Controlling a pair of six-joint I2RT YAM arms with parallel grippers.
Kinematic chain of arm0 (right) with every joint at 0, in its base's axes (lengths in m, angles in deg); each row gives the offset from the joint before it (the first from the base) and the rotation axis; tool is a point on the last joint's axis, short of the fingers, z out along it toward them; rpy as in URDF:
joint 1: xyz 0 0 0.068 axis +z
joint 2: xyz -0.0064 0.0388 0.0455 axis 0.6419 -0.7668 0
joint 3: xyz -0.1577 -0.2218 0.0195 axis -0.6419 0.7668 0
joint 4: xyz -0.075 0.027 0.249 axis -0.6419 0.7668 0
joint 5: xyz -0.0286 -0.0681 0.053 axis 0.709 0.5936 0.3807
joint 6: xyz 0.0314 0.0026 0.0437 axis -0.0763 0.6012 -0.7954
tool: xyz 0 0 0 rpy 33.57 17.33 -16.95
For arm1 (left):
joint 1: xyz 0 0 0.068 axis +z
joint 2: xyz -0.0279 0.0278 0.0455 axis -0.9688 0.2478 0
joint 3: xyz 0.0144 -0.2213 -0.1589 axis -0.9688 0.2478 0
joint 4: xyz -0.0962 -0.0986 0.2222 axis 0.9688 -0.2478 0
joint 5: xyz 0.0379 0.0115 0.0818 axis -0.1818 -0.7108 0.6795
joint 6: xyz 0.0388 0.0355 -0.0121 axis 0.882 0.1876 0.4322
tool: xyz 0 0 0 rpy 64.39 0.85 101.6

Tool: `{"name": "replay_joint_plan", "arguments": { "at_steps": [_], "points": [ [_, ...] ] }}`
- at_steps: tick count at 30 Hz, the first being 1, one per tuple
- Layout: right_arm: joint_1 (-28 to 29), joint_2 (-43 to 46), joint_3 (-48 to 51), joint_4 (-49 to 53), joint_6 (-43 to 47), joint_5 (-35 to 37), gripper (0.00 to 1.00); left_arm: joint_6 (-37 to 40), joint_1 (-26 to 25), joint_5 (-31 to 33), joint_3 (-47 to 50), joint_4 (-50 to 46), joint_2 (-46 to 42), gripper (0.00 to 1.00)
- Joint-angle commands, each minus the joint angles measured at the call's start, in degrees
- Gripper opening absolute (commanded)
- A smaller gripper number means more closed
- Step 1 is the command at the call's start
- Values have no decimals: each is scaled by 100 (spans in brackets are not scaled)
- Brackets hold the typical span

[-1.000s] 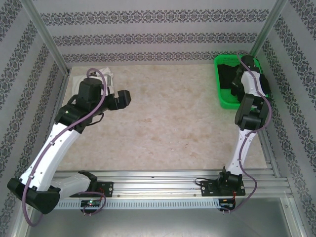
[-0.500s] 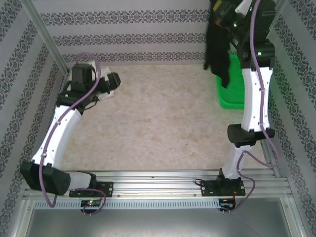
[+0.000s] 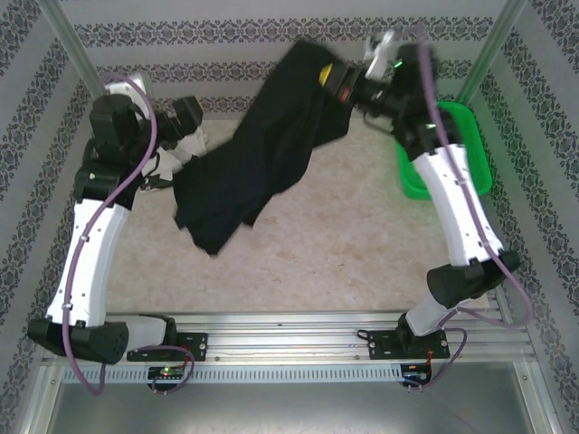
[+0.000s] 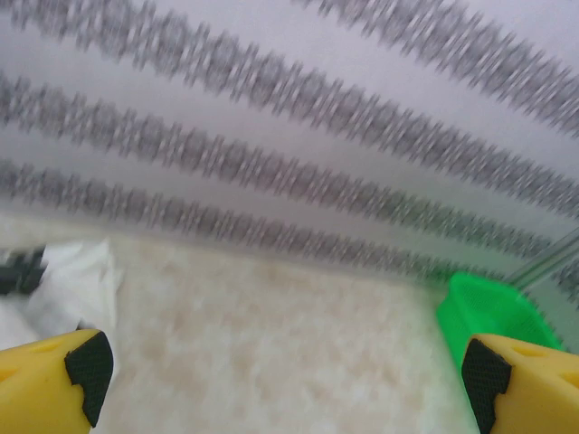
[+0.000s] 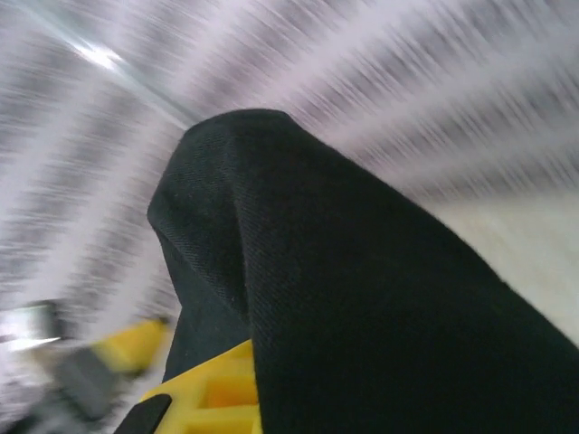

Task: Fold and stack the t-shirts

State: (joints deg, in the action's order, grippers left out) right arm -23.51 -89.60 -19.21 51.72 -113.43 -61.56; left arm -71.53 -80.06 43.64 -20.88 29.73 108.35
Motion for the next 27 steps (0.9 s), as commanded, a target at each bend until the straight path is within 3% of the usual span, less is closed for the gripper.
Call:
{"name": "replay_joint_plan", "arguments": {
  "at_steps": [1, 4, 8, 11, 14, 15, 17, 22, 27],
  "points": [
    [-131, -209, 1917, -628, -254, 61, 0, 43, 89, 79, 1109, -207, -259, 100],
    [-113, -683, 2640, -621, -233, 8, 0, -102, 29, -189, 1940, -107, -478, 98],
    [-38, -1218, 2769, -441, -30, 0, 2, 499, -894, 85, 2378, -40, -523, 100],
    [-181, -1244, 2757, -396, -92, 209, 38, 655, -1572, -69, 2060, -463, 29, 100],
    [-547, -999, 2826, -100, -168, 593, 56, 764, -2285, -181, 1828, -771, 497, 100],
    [-674, -859, 2883, -18, -132, 661, 79, 778, -2442, -333, 1779, -901, 695, 100],
    [-860, -585, 2876, 376, 76, 743, 98, 720, -2553, -653, 1630, -1486, 1109, 99],
    [-823, 300, 2995, 1708, 896, 659, 98, 743, -2856, -910, 1698, -2987, 1006, 99],
    [-638, 1187, 4333, 1955, 790, 588, 98, 554, -3551, -687, 1661, -3698, 1533, 93]
  ]
}}
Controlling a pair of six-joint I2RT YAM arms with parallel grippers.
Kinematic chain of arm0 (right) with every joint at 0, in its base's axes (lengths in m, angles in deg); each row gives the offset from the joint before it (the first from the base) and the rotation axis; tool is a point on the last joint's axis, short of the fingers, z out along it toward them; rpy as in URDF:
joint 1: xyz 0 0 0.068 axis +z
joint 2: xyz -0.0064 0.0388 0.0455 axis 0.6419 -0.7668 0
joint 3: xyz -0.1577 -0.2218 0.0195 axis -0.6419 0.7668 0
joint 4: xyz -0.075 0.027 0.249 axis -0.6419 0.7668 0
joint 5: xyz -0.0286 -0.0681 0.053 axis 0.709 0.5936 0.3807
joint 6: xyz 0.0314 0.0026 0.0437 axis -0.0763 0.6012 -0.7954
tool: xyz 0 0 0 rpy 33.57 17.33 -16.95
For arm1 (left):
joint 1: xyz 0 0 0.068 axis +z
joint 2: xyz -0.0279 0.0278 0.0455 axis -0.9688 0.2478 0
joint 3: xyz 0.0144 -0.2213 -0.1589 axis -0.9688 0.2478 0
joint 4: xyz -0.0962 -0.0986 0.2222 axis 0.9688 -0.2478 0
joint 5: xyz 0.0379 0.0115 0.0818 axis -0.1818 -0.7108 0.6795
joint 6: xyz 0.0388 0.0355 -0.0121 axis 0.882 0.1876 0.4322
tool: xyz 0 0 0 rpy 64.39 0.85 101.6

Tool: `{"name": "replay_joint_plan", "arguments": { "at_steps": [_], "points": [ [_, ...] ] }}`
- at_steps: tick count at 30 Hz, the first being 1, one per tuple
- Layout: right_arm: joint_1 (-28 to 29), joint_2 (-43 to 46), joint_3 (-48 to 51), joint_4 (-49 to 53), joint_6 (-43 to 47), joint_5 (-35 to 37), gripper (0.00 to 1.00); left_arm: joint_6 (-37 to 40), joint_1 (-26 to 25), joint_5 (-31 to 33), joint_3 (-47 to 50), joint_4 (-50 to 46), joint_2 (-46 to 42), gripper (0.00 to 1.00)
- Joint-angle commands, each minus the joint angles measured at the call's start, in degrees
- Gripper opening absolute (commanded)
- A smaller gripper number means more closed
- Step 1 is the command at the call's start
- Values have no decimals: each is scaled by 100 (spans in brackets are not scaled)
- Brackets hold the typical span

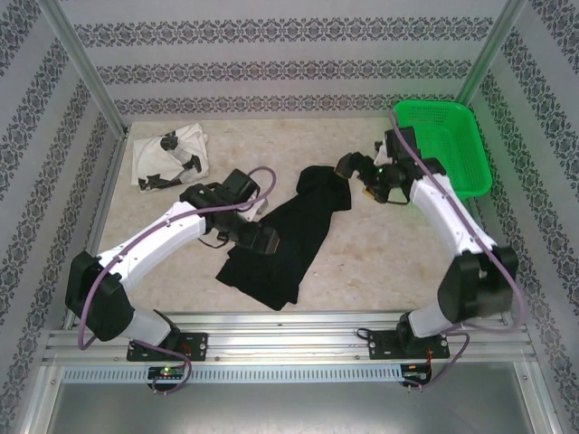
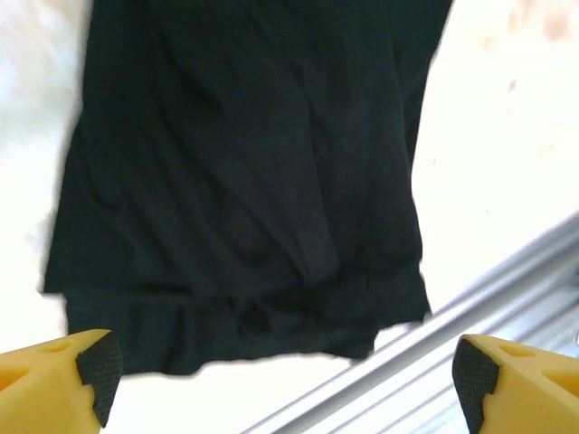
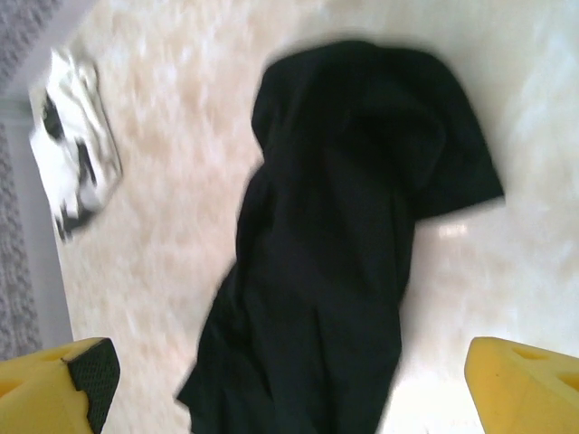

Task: Fold and stack the t-shirts

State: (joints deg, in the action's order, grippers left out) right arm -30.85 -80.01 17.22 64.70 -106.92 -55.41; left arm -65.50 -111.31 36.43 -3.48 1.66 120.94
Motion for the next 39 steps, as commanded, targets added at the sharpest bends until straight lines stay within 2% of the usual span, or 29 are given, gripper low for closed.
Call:
{"name": "replay_joint_plan", "arguments": {
  "at_steps": [1, 4, 8, 11, 13, 14, 17, 18, 23, 29, 32, 34, 36, 39],
  "points": [
    [123, 393, 995, 550, 10, -69, 98, -145, -547, 58, -100, -861, 417, 90],
    [295, 712, 1712, 276, -296, -196, 98, -415, -814, 37, -130, -659, 881, 75],
    [516, 680, 2102, 194, -331, -118, 98, -567, -1038, -23, -166, -389, 1565, 71],
    [551, 574, 2205, 15, -337, -144, 98, -488, -1048, 102, -194, -187, 2023, 62],
    [546, 430, 2178, -23, -247, -107, 98, -496, -1048, -35, -253, 57, 2238, 56],
    [534, 350, 2128, -4, -203, -49, 98, -503, -1045, -89, -268, 119, 2329, 49],
    [513, 97, 1905, -39, -109, 25, 98, -499, -949, -32, -380, 20, 2354, 5],
    [514, 16, 1831, -105, -107, 69, 98, -550, -854, 124, -456, -90, 2162, 0],
    [491, -488, 1133, -237, -63, 454, 98, -677, -72, 712, -1604, -916, 901, 0],
    [404, -1193, -248, -457, 154, 808, 98, -271, 647, 890, -3152, -1802, 469, 0],
    [399, -1945, -1246, -177, 624, 1041, 97, -170, 979, 939, -3702, -1857, 387, 0],
    [405, -2449, -1777, 0, 850, 1317, 94, -72, 1140, 1214, -3991, -1838, 329, 0],
    [387, -2810, -2069, 12, 927, 1321, 91, 58, 1256, 1524, -4187, -1803, 308, 0],
    [427, -3168, -2289, 58, 943, 1223, 85, 205, 1387, 1552, -4286, -1514, 251, 0]
  ]
}}
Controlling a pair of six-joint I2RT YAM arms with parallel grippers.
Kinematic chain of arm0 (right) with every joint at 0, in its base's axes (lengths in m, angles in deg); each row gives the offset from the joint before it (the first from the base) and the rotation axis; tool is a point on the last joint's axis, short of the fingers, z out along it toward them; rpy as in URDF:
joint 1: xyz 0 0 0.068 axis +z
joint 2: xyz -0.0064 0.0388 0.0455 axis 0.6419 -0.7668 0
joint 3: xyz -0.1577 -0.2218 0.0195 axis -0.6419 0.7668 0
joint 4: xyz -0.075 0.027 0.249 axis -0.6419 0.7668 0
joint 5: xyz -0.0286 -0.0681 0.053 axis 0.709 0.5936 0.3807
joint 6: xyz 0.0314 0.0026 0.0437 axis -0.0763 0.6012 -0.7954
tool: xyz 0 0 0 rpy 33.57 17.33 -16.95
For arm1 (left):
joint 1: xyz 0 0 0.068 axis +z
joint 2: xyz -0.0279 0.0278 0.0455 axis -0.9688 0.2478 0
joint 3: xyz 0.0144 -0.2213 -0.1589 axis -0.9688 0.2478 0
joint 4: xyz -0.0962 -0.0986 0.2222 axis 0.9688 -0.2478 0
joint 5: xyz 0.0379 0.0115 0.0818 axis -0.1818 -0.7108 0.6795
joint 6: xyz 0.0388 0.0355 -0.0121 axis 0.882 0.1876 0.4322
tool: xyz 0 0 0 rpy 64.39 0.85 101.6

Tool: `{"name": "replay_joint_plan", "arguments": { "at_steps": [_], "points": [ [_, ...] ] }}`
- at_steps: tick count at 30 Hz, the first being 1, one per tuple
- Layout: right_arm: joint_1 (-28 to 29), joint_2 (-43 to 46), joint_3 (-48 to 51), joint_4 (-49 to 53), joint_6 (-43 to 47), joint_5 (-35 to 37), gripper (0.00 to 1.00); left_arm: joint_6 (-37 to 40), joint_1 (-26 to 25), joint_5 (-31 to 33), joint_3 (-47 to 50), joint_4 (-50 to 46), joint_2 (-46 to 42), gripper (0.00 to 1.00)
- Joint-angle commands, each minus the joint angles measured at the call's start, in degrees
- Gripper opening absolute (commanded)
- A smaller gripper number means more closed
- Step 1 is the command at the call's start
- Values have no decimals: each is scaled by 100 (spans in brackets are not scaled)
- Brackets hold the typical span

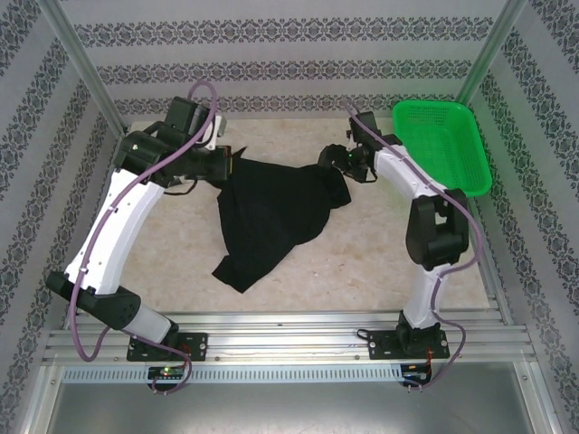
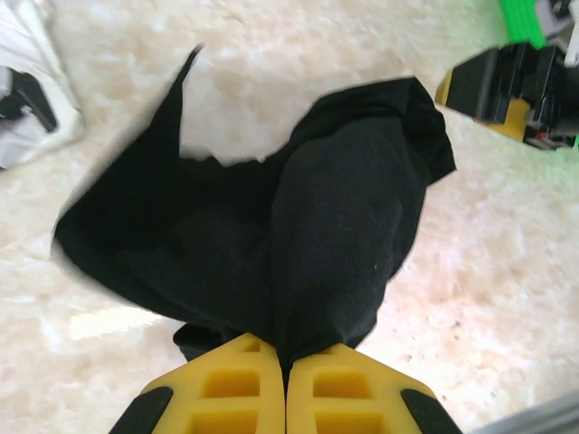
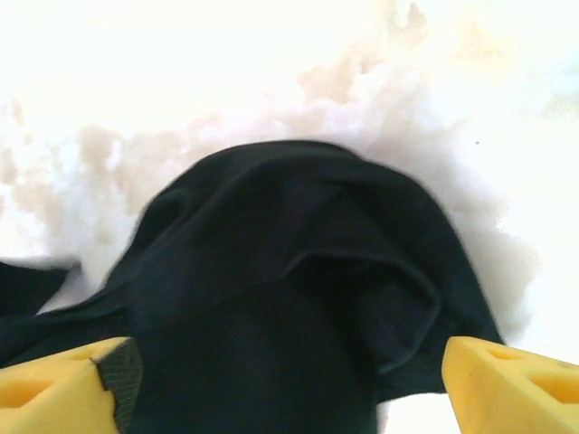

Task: Fold and stack the t-shirts

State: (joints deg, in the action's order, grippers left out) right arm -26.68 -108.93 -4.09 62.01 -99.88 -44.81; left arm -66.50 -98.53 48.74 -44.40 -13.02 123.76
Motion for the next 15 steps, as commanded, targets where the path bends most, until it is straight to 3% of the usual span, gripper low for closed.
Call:
{"name": "replay_joint_plan", "arguments": {
  "at_steps": [1, 3, 6, 8, 11, 15],
  "points": [
    [35, -345, -162, 355, 242, 209, 83, 354, 123, 404, -208, 43, -38, 0],
    [71, -380, -103, 493, 215, 377, 81, 410, 184, 609, -280, 112, -48, 0],
    [71, -8, 725, -213, 74, 283, 80, 569, 341, 913, -331, 334, -103, 0],
    [80, -20, 1018, -639, 19, -109, 78, 555, 524, 604, -397, 487, -33, 0],
    [162, -433, 865, -895, -97, -332, 75, 507, 555, 219, -503, 582, 117, 0],
    [338, -977, 444, -1076, -433, -336, 65, 536, 615, 258, -414, 677, 122, 0]
  ]
}}
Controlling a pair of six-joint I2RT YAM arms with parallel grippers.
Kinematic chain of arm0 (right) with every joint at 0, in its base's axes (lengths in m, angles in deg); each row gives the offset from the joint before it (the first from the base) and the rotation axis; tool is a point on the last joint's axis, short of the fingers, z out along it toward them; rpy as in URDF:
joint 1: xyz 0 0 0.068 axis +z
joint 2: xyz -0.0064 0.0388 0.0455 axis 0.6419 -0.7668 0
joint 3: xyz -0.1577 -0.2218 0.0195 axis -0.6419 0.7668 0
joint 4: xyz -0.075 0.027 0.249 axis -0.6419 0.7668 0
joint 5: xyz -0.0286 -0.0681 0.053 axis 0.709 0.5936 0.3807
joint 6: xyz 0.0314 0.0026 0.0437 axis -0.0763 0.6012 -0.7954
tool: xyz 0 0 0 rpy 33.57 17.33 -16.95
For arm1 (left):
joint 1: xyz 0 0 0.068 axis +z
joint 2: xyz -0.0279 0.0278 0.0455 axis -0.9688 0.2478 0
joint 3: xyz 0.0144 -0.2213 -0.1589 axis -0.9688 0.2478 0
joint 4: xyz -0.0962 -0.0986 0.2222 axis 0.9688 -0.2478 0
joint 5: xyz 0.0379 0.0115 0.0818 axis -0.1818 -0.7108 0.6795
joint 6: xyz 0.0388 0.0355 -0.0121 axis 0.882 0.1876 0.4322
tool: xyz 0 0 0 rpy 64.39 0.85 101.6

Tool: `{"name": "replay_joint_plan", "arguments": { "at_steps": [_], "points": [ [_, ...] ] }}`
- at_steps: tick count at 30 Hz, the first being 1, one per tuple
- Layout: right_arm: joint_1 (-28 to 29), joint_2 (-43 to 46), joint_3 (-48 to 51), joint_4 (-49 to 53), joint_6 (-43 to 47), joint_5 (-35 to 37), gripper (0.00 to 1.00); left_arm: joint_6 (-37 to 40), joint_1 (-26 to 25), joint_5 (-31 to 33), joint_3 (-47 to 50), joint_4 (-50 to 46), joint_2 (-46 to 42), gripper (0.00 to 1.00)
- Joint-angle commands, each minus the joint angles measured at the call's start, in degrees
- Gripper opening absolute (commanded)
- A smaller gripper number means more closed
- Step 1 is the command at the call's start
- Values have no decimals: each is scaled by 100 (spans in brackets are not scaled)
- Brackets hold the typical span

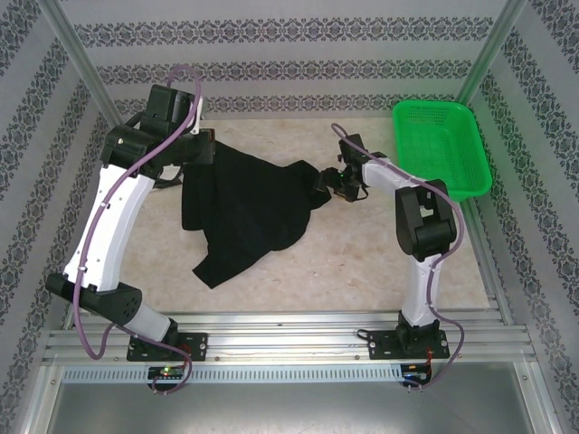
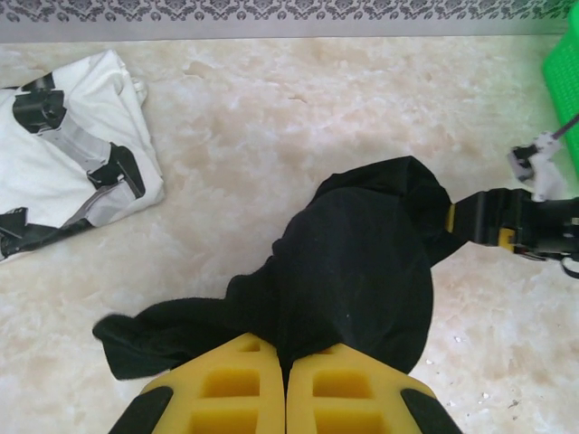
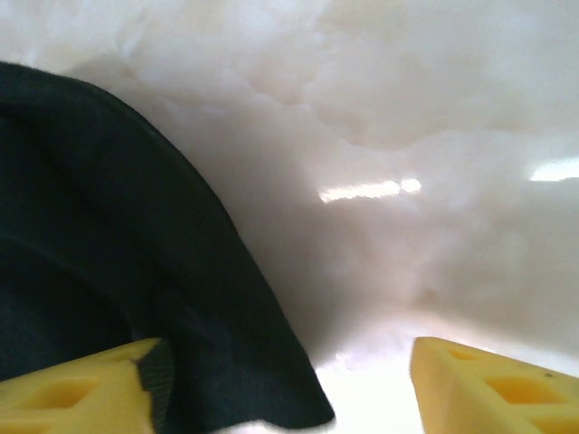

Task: Fold and stack the t-shirts

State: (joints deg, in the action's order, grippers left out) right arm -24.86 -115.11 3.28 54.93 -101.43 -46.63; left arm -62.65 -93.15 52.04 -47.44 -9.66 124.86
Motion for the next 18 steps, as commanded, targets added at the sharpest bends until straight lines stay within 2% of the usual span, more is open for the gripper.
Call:
{"name": "replay_joint_plan", "arguments": {
  "at_steps": [1, 2, 4, 5, 6, 9, 12, 16, 18],
  "points": [
    [191, -505, -433, -393, -335, -202, 57, 152, 133, -130, -128, 364, 4, 0],
    [198, -611, -552, -426, -383, -214, 47, 158, 173, -182, -159, 384, -4, 0],
    [199, -689, -694, -637, -549, -170, 12, 195, 287, -272, -293, 430, -32, 0],
    [198, -669, -741, -732, -595, -125, 3, 212, 348, -317, -355, 452, -52, 0],
    [187, -661, -847, -774, -584, -122, 0, 220, 451, -414, -434, 490, -79, 0],
    [123, -344, -1251, -426, -364, -29, 0, 336, 666, -469, -739, 558, -154, 0],
    [-62, 889, -1056, -338, -177, 136, 0, 561, 781, 22, -1402, 379, -209, 0],
    [-617, 1872, -2010, 1115, 370, -163, 0, 931, 872, 890, -2231, 247, -326, 0],
    [-904, 2159, -2441, 1667, 535, -271, 0, 991, 878, 1064, -2422, 266, -371, 0]
  ]
}}
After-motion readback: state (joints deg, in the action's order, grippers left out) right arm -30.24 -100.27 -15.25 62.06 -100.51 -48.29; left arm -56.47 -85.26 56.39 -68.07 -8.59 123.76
